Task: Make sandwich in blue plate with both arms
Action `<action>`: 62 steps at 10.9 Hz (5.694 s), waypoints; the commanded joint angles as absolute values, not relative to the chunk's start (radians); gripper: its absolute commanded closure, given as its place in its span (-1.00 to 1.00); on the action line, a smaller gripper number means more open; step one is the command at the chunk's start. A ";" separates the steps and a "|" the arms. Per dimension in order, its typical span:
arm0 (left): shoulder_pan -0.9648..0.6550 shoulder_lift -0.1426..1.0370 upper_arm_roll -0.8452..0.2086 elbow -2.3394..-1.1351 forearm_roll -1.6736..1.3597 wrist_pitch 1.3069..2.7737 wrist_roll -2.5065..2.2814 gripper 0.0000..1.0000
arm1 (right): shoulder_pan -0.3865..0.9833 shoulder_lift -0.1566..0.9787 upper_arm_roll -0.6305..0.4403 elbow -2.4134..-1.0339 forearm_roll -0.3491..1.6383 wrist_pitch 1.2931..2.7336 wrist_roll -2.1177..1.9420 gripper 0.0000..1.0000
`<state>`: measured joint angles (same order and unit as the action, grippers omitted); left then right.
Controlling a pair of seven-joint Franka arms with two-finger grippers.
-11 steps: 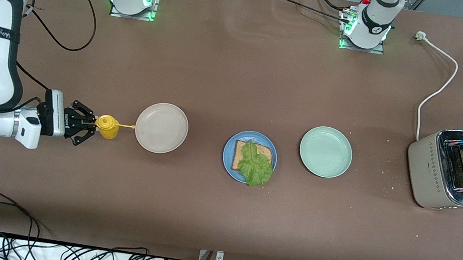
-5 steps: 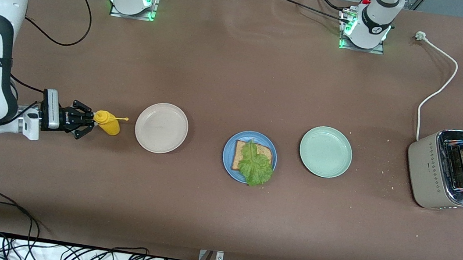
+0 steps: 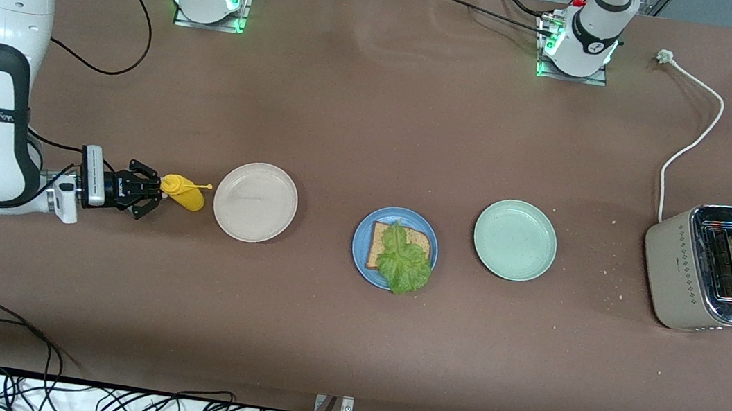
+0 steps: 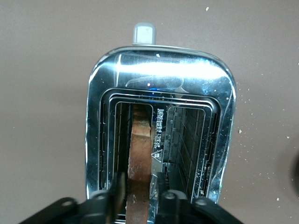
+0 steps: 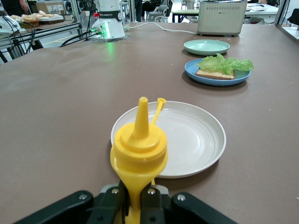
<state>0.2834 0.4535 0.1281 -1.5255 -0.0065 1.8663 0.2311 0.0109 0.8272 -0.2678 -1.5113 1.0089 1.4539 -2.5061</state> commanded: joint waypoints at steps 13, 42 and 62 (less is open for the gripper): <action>0.291 0.301 0.110 -1.479 -0.005 1.662 0.311 1.00 | -0.011 0.781 -0.396 -1.431 0.951 1.430 -2.240 -1.00; -0.406 0.695 0.087 -1.351 -0.905 1.911 -0.008 1.00 | 0.021 -0.074 -0.054 -1.652 -0.027 1.410 -0.161 -1.00; -0.306 0.657 0.135 -1.439 -0.485 2.062 0.161 -1.00 | 0.028 -0.031 -0.064 -1.531 -0.035 1.419 -0.106 -1.00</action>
<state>-0.3467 0.7738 0.1384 -1.3877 -0.6373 2.0712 0.1523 0.0176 -0.0327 -0.0753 -1.5527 -0.0252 1.4286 -0.1222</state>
